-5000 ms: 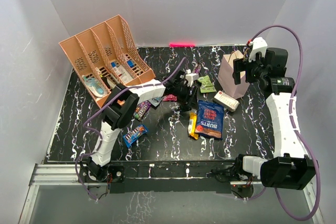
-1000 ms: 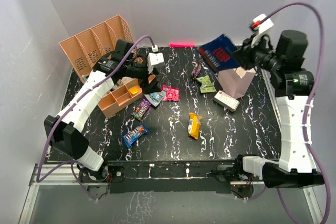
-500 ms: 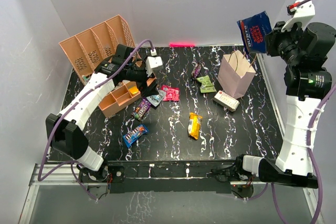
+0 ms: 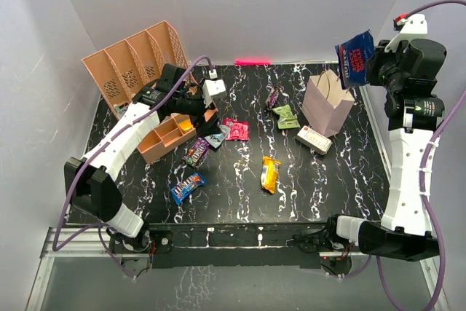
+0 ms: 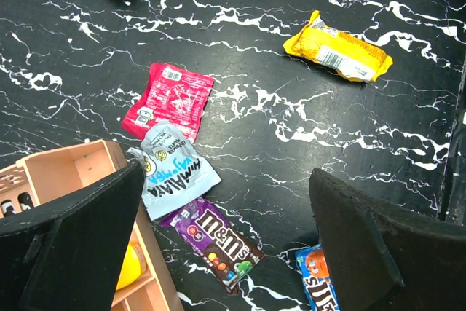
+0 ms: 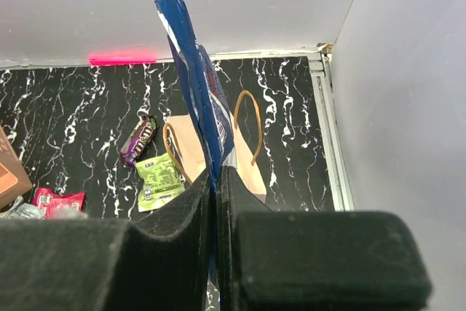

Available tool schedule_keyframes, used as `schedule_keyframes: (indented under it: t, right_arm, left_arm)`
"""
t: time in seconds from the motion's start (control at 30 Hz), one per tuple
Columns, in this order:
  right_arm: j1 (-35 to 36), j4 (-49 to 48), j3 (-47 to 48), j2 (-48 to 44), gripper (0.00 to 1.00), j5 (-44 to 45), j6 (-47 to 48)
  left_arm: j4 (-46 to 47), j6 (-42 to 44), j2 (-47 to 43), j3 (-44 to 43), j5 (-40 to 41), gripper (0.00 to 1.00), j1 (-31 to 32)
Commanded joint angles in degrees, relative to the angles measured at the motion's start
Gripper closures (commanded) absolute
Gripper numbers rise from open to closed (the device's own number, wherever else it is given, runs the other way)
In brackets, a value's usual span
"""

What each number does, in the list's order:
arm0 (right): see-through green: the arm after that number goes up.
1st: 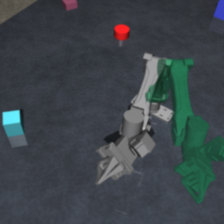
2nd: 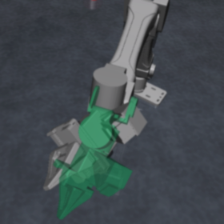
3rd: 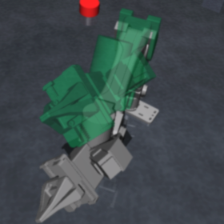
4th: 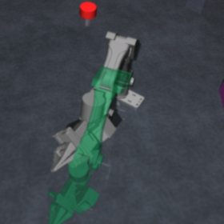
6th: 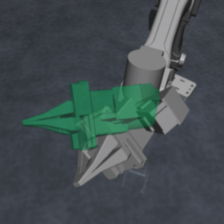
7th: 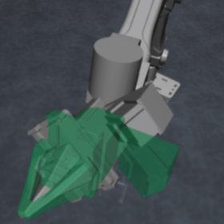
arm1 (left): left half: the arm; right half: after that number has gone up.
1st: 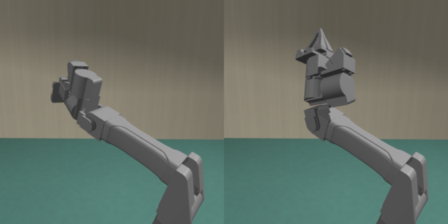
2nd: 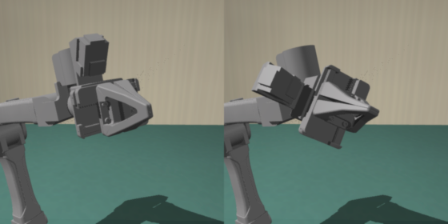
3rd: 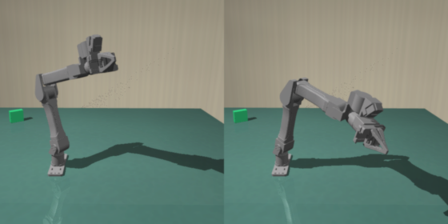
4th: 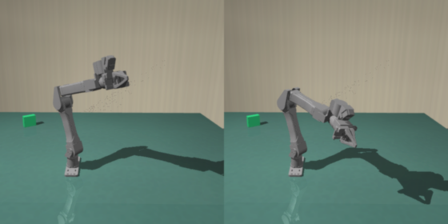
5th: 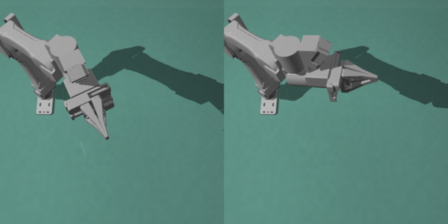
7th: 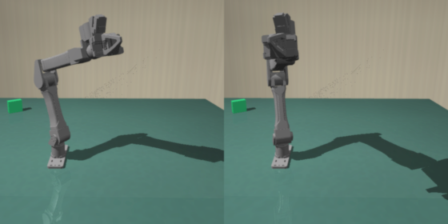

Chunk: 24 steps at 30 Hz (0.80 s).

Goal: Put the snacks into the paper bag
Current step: Place the snack in the paper bag.

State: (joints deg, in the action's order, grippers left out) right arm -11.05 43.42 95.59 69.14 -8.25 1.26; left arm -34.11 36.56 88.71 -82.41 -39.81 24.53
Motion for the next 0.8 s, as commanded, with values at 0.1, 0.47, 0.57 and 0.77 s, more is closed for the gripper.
schedule_keyframes:
  t: [0.1,0.47,0.57,0.77]
  right_arm:
    - [-0.4,-7.3,-2.3,-0.3,0.92,1.0,-2.7]
    - [-0.4,-8.1,-5.9,-0.1,0.92,0.8,-4.2]
    - [-0.4,-8.4,-6.7,0.1,0.92,0.8,-4.3]
    - [-0.4,-8.6,-7.8,0.8,0.92,0.3,-4.4]
  left_arm:
    - [1.2,-0.8,-3.0,0.5,-2.4,0.03,-0.3]
    - [1.6,-0.7,-3.5,1.4,-3.1,0.02,-0.4]
    - [1.7,-0.6,-3.6,1.4,-3.4,0.02,-0.5]
    - [1.5,-0.4,-3.9,1.7,-3.7,0.02,-0.6]
